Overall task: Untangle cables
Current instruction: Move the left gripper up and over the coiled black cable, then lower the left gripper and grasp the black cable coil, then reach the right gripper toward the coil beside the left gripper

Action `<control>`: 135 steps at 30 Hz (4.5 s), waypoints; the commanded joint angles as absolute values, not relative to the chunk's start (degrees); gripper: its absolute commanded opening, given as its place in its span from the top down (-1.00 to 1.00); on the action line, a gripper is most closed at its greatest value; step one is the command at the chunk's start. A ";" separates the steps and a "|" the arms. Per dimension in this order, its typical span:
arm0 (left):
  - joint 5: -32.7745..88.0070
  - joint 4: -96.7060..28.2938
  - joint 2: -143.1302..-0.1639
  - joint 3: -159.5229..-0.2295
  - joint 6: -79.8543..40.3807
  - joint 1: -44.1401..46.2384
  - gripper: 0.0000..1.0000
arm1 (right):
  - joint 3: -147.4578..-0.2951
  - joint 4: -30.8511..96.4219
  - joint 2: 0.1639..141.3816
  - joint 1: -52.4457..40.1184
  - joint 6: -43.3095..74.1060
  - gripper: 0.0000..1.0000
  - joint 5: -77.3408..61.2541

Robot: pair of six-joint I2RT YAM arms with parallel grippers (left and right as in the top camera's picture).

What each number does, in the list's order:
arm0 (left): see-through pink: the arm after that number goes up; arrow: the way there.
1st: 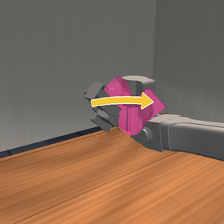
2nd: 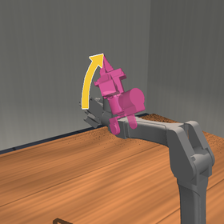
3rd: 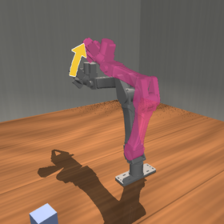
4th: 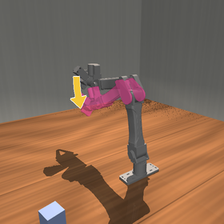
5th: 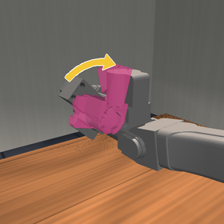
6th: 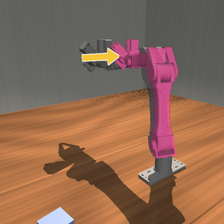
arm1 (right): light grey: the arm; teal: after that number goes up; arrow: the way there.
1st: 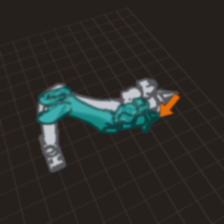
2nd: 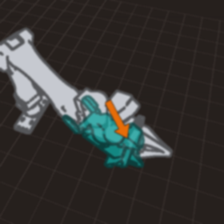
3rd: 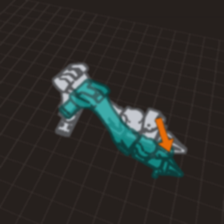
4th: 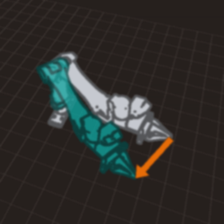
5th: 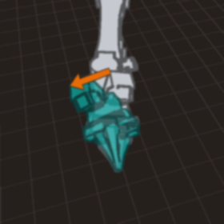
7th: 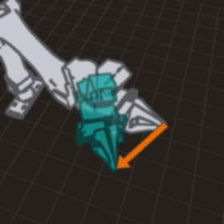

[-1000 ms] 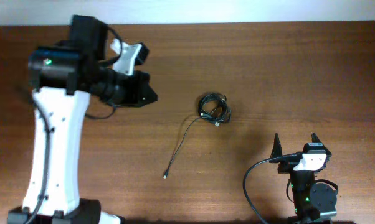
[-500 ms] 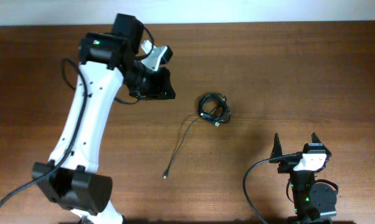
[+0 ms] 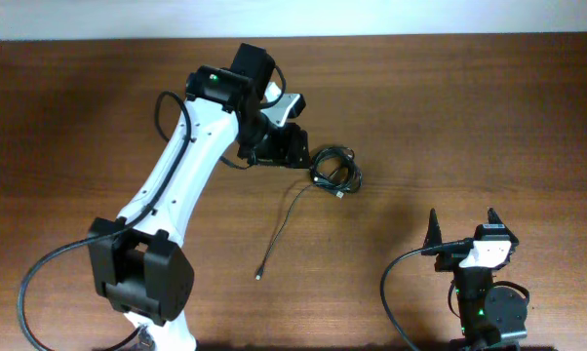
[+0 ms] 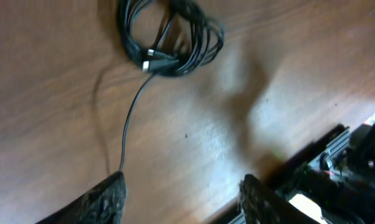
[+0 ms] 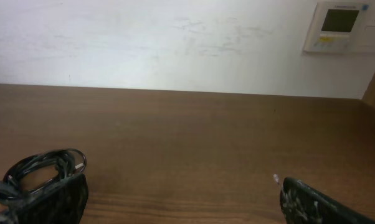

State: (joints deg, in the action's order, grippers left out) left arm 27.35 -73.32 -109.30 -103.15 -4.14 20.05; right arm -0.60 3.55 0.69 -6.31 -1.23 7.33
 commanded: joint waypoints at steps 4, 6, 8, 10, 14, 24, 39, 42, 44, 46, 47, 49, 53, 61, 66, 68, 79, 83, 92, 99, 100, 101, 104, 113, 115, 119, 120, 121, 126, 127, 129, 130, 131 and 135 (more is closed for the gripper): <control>26.41 -62.72 -110.17 -95.77 -3.70 23.27 -0.05 | -0.32 4.05 0.36 -5.91 -0.58 -0.97 8.01; 23.66 -60.23 -110.17 -94.41 -4.89 23.27 -0.01 | -0.32 4.08 0.36 -5.91 -0.58 -0.97 8.01; 16.10 -56.40 -110.61 -92.31 -10.00 23.27 0.08 | -0.32 4.05 0.36 -5.91 -0.58 -0.97 8.01; 11.07 -52.51 -111.02 -90.21 -12.97 23.27 0.08 | -0.32 4.05 0.36 -5.91 -0.58 -0.97 8.01; 9.58 -47.07 -112.64 -86.35 -16.10 23.27 0.07 | -0.32 4.05 0.36 -5.91 -0.58 -0.97 8.01; 10.26 -40.71 -118.06 -86.24 -17.34 24.25 0.10 | -0.32 4.08 0.36 -5.91 -0.58 -0.97 8.01; 10.00 -33.50 -124.97 -86.21 -17.34 28.91 0.81 | -0.32 4.08 0.36 -5.91 -0.58 -0.97 8.01; 10.02 -34.00 -124.95 -86.46 -17.30 28.56 1.00 | -0.32 4.08 0.36 -5.91 -0.58 -0.97 8.01; 10.02 -37.04 -124.14 -87.70 -17.06 27.53 1.00 | -0.32 4.05 0.36 -5.91 -0.58 -0.97 8.01; 10.02 -41.47 -122.15 -89.17 -14.28 26.17 1.00 | -0.32 4.08 0.36 -5.91 -0.58 -0.97 8.01; 10.02 -43.18 -121.38 -89.49 -12.40 25.65 1.00 | -0.32 4.05 0.36 -5.91 -0.58 -0.97 8.01; 10.04 -47.83 -119.81 -90.04 -11.00 24.36 1.00 | -0.32 4.05 0.36 -5.91 -0.58 -0.97 8.01; 10.44 -58.87 -117.86 -90.08 -9.37 20.38 1.00 | -0.32 4.05 0.36 -5.91 -0.58 -0.97 8.01; 14.31 -51.16 -118.15 -88.79 0.89 19.51 1.00 | -0.32 4.05 0.36 -5.91 -0.58 -0.97 8.01; 16.08 -46.89 -118.15 -88.79 -0.71 19.66 1.00 | -0.32 4.05 0.36 -5.91 -0.58 -0.97 8.01; 18.22 -46.83 -118.15 -88.77 -0.75 19.62 1.00 | -0.32 4.05 0.36 -5.91 -0.58 -0.97 8.01; 18.70 -46.61 -118.15 -88.42 -0.82 19.99 1.00 | -0.36 0.36 0.36 -5.91 7.03 -0.97 -13.39; 18.70 -46.61 -118.15 -88.42 -0.84 19.99 1.00 | -3.03 0.21 0.36 -5.91 12.69 -0.97 -13.50; 18.70 -46.48 -118.15 -88.42 -3.66 19.97 1.00 | -32.25 14.37 16.38 -5.93 17.50 -0.97 -15.99; 18.68 -45.41 -118.15 -88.42 -20.69 19.97 1.00 | -59.09 37.39 43.38 -5.98 20.25 -0.97 -25.67; 18.68 -45.43 -118.15 -88.42 -22.70 19.97 1.00 | -60.60 37.26 45.84 -5.98 20.32 -0.97 -28.95; 18.70 -45.50 -118.15 -88.42 -24.58 19.99 1.00 | -61.80 37.32 48.62 -5.98 20.32 -0.97 -34.61; 18.70 -45.67 -118.15 -88.42 -24.80 19.99 1.00 | -62.19 35.38 54.87 -5.98 20.27 -0.97 -45.95; 16.10 -45.67 -118.15 -88.42 -24.77 19.99 1.00 | -62.17 36.91 70.59 -6.15 22.20 -0.48 -50.35; 16.10 -45.71 -118.15 -88.42 -23.88 19.99 1.00 | -62.15 37.95 73.60 -6.81 22.81 -0.48 -47.94; 16.12 -46.63 -118.15 -88.42 -21.76 19.99 1.00 | -62.15 39.70 78.72 -10.13 25.34 -0.48 -36.60; 16.12 -46.94 -118.15 -88.42 -20.43 19.99 1.00 | -62.15 39.64 80.27 -11.35 26.20 -0.48 -33.58; 16.25 -46.96 -118.15 -88.42 -19.53 19.99 1.00 | -62.15 39.66 81.71 -12.47 26.96 -0.48 -30.72; 16.27 -46.98 -118.15 -88.42 -19.44 19.99 1.00 | -62.15 37.76 89.58 -17.72 29.12 -0.45 -21.43; 16.27 -46.98 -118.15 -88.42 -19.44 19.99 1.00 | -62.15 37.04 90.80 -18.20 29.50 -0.43 -20.75; 16.27 -46.98 -118.15 -88.42 -19.44 19.99 1.00 | -62.15 35.00 93.56 -19.20 30.09 -0.35 -20.45; 16.27 -46.98 -118.15 -88.42 -19.44 19.99 1.00 | -62.15 33.52 95.48 -19.75 31.53 -0.35 -20.51; 16.27 -46.98 -118.15 -88.42 -19.42 19.99 1.00 | -62.15 31.77 97.03 -20.27 32.71 -0.33 -20.49; 16.27 -46.96 -118.15 -88.42 -19.44 19.99 1.00 | -62.15 22.13 103.46 -22.04 35.81 -0.05 -19.84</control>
State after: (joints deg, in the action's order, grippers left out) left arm 16.05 -47.00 -119.68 -88.75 -20.53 19.88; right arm -61.36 24.67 100.51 -20.88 32.91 -21.41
